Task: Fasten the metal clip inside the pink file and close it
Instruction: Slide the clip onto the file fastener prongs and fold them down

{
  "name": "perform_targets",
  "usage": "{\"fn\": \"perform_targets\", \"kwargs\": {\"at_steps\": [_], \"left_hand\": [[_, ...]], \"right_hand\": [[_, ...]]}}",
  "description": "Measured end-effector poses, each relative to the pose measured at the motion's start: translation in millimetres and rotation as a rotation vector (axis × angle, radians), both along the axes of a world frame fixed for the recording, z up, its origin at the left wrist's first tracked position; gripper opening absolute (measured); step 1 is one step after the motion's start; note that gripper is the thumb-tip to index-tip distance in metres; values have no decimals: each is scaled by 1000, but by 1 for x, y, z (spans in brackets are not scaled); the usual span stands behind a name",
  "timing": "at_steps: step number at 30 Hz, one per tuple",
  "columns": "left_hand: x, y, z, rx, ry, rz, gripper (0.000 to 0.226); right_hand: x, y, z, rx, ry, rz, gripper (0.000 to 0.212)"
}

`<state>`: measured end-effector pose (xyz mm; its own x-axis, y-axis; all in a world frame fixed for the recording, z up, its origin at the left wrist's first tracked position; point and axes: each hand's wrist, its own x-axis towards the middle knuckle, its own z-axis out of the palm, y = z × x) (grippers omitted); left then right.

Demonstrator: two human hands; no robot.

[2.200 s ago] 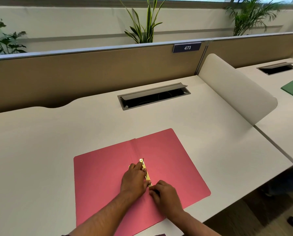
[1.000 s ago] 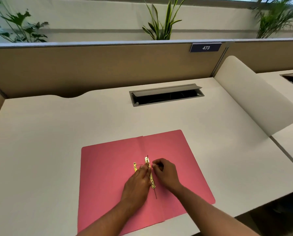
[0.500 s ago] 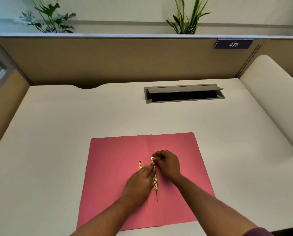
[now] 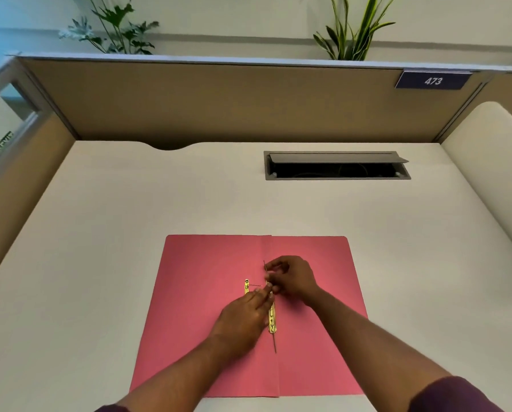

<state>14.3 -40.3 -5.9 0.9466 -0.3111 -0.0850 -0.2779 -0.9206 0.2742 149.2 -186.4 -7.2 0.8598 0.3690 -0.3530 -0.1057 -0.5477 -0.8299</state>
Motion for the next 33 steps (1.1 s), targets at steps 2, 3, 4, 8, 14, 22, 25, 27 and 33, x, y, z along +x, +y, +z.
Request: {"fn": "perform_targets", "kwargs": {"at_steps": [2, 3, 4, 8, 14, 22, 25, 27, 33], "left_hand": [[-1, -1, 0, -2, 0, 9, 59], [-2, -1, 0, -2, 0, 13, 58], [-2, -2, 0, -3, -11, 17, 58], [-4, -3, 0, -28, -18, 39, 57], [-12, -5, -7, -86, -5, 108, 59], [-10, -24, -2, -152, -29, 250, 53], [-12, -28, -3, -143, -46, 268, 51], [-14, -28, -5, -148, -42, 275, 51], [-19, -30, -10, -145, -4, 310, 54]], "right_hand": [[1, 2, 1, 28, 58, -68, 16], [1, 3, 1, 34, 71, -113, 16], [0, 5, 1, 39, 77, -155, 15], [-2, 7, -2, 57, 41, -218, 13], [-8, -1, -9, 124, -17, -201, 9], [-28, -11, -18, 141, -98, -258, 14], [-32, -16, -18, 94, -134, -197, 10], [-35, -17, -16, 21, -185, -126, 8], [-51, -29, -4, -352, -510, 78, 14]]}}
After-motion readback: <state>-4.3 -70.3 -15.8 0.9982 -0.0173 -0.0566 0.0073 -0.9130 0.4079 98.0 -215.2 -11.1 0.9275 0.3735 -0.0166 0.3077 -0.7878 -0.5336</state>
